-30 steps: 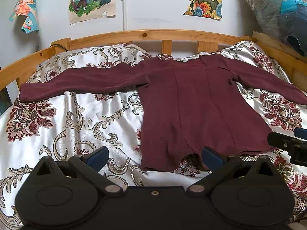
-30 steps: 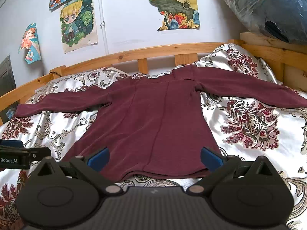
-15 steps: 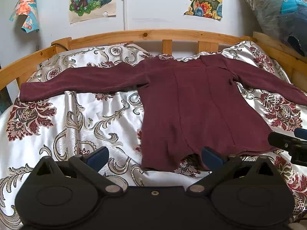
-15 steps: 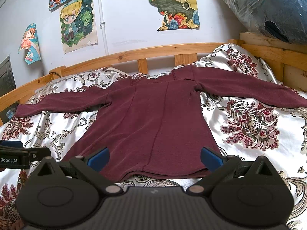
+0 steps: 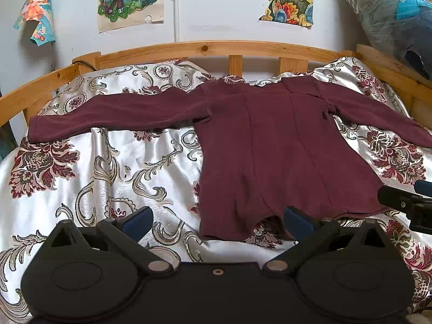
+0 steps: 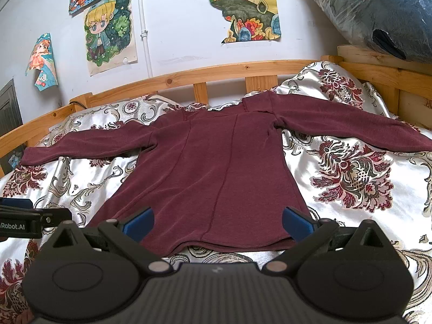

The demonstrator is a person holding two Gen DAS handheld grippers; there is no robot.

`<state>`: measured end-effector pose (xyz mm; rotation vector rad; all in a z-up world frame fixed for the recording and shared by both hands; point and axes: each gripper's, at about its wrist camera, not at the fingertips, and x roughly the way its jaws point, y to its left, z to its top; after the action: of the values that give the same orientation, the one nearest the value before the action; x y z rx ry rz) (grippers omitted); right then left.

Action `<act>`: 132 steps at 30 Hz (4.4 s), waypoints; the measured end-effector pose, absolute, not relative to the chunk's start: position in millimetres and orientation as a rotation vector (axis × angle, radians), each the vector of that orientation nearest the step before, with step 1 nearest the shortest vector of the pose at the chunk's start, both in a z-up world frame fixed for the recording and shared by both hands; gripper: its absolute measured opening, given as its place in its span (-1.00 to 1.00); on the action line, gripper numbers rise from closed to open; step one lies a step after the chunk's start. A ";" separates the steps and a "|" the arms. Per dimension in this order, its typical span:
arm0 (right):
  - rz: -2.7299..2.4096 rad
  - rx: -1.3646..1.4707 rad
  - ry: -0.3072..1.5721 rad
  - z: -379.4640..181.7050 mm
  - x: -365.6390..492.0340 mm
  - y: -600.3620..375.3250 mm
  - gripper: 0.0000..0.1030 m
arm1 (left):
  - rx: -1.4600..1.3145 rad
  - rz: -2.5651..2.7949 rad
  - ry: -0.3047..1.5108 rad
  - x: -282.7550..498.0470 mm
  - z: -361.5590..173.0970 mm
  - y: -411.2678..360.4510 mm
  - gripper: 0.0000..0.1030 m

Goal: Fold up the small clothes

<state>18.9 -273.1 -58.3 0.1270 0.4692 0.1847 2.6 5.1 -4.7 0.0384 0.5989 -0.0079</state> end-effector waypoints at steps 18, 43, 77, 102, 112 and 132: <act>0.059 0.350 0.405 -23.6 66.5 -369.5 1.00 | 0.171 -0.023 0.695 63.9 39.7 -2.2 0.99; -0.468 0.629 0.383 -72.0 115.8 -546.1 1.00 | 0.007 -0.046 0.739 151.2 7.9 -78.1 0.99; -0.562 0.760 0.268 -91.7 119.9 -575.3 0.13 | 0.091 -0.074 0.736 118.3 23.7 -114.7 0.99; -0.415 0.343 0.232 -32.5 146.5 -526.4 -0.87 | 0.050 0.028 0.741 137.2 25.2 -37.3 0.99; 0.052 -0.117 0.141 53.6 197.5 -366.8 -0.88 | 0.009 0.092 0.699 135.9 37.3 22.2 0.99; 0.583 -0.562 0.331 -78.7 168.7 -161.1 -0.69 | -0.063 0.154 0.690 131.7 27.1 69.4 0.99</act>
<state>168.7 -161.1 -78.7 -0.5625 0.3314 0.5828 131.6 69.4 27.1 -0.0634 0.6904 0.1540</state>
